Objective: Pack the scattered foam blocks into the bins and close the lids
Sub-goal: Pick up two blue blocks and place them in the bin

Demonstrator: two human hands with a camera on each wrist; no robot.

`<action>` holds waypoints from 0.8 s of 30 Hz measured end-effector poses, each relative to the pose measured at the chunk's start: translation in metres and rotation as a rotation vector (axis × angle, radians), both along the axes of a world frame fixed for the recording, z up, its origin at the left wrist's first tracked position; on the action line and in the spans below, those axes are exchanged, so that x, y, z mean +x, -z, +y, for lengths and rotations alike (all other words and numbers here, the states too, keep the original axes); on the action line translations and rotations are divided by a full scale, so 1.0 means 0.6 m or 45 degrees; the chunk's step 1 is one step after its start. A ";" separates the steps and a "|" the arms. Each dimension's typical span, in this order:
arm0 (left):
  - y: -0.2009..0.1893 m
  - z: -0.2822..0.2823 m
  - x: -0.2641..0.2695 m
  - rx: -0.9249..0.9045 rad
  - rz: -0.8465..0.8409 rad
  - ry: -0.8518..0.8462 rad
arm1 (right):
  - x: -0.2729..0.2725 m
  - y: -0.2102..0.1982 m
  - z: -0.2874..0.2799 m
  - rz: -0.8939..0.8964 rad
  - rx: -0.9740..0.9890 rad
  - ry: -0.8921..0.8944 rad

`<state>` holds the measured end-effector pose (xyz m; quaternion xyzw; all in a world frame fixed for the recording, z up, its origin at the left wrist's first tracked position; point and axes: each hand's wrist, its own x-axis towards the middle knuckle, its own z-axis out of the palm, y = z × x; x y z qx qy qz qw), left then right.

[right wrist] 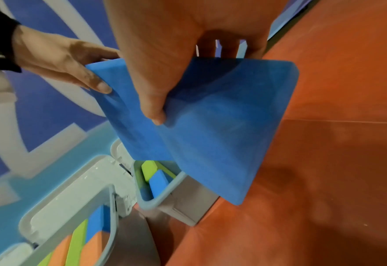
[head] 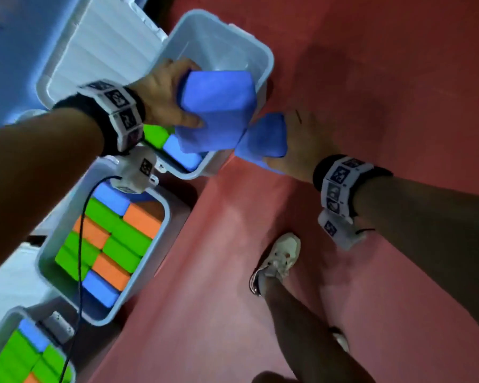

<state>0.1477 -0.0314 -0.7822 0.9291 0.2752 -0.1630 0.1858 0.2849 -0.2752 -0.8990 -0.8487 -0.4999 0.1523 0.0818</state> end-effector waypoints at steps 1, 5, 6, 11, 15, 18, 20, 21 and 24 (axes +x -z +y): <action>-0.010 0.031 0.014 0.025 0.007 -0.008 | 0.007 0.005 0.026 -0.011 -0.003 0.035; -0.024 0.135 0.036 0.042 0.063 0.015 | 0.033 -0.010 0.127 0.119 0.114 0.176; -0.022 0.154 0.038 0.050 0.077 0.037 | 0.035 -0.011 0.150 0.157 0.155 0.234; -0.012 0.233 0.022 0.137 0.068 0.045 | 0.031 -0.029 0.229 0.242 0.270 0.382; -0.003 0.284 -0.002 0.144 0.021 -0.004 | 0.008 -0.035 0.289 0.309 0.238 0.352; 0.019 0.307 -0.002 0.090 0.033 0.034 | -0.007 -0.022 0.322 0.299 0.164 0.290; 0.041 0.330 0.002 0.087 0.057 0.099 | -0.021 -0.017 0.348 0.240 0.110 0.246; 0.057 0.345 0.004 0.079 0.071 0.124 | -0.030 -0.013 0.360 0.230 0.095 0.236; 0.107 0.394 0.025 0.035 0.124 0.119 | -0.048 0.014 0.391 0.271 0.062 0.366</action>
